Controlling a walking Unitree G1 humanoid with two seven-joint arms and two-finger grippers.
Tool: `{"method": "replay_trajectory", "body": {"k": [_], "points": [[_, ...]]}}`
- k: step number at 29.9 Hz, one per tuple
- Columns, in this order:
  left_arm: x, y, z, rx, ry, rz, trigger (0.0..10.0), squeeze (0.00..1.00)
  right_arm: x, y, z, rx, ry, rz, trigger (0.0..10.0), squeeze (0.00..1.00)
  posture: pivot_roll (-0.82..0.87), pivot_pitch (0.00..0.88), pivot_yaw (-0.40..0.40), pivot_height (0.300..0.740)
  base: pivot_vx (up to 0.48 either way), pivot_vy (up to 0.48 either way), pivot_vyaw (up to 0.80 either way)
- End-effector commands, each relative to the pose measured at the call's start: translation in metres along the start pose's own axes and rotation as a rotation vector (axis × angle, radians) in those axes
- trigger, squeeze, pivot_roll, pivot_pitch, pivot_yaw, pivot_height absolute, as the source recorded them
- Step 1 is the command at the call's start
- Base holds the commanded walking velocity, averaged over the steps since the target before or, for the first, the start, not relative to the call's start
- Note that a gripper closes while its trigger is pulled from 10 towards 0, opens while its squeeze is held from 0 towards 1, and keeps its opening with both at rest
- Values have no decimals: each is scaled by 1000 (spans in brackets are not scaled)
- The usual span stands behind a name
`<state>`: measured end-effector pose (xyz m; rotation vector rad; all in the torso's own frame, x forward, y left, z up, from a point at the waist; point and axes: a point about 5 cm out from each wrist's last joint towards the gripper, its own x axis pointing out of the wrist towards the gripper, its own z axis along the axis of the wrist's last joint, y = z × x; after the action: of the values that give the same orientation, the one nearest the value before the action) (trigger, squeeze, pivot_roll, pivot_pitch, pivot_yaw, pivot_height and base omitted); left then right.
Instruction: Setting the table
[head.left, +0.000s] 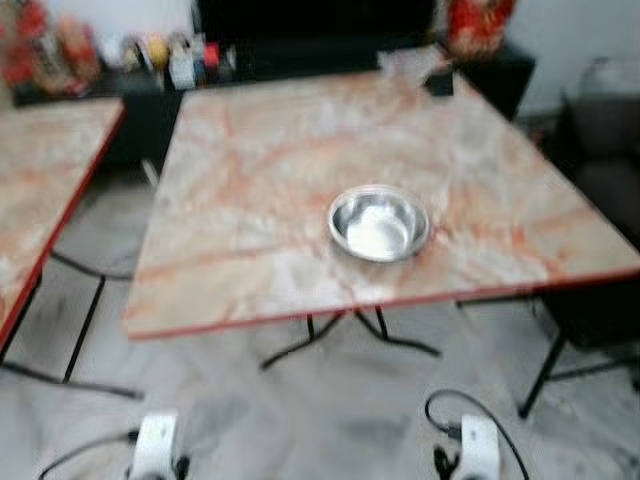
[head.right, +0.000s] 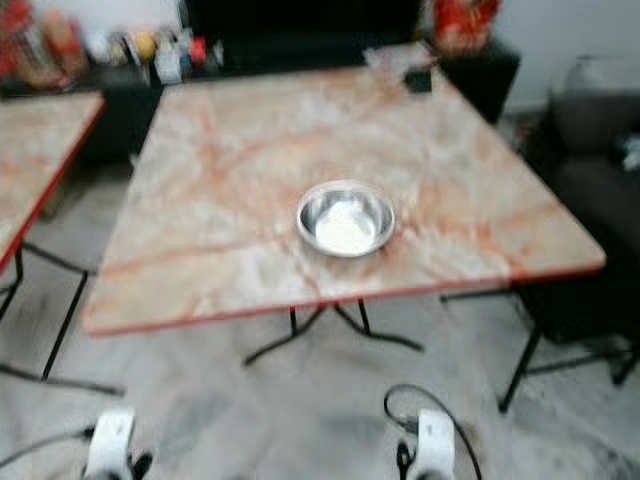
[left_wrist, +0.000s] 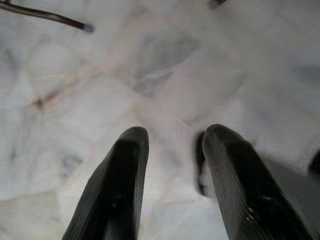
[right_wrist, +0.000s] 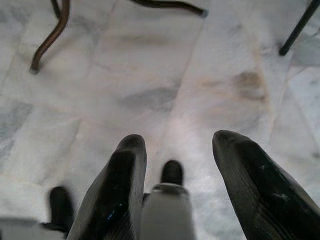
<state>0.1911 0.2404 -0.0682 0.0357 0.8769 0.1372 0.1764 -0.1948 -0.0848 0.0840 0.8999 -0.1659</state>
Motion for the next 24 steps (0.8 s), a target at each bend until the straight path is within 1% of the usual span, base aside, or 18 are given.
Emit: {"method": "replay_trajectory", "body": {"k": [1,2,4,7,9,15,24], "points": [[-1,9,0,-19,-3,29,10000,0,1,8,1,35,-7,12,10000,0,32,142,10,740,0,476,0],[-1,9,0,-20,-3,29,10000,0,1,8,1,35,-7,12,10000,0,32,142,10,740,0,476,0],[-2,11,0,-26,-6,34,10000,0,1,11,2,-3,-4,27,10000,0,46,147,6,740,0,480,0],[-2,11,0,-33,-8,38,10000,0,1,11,3,-25,-6,31,10000,0,47,149,6,740,0,480,0],[-2,11,-1,-35,-8,39,10000,0,1,11,5,-31,-12,32,10000,0,48,148,4,740,0,480,684],[-2,11,-1,-44,-8,41,10000,0,2,11,5,-22,-9,34,10000,0,50,150,1,740,0,480,641],[-1,11,1,-44,-13,39,10000,0,1,11,3,-8,0,29,10000,0,50,150,0,740,0,480,0]]}}
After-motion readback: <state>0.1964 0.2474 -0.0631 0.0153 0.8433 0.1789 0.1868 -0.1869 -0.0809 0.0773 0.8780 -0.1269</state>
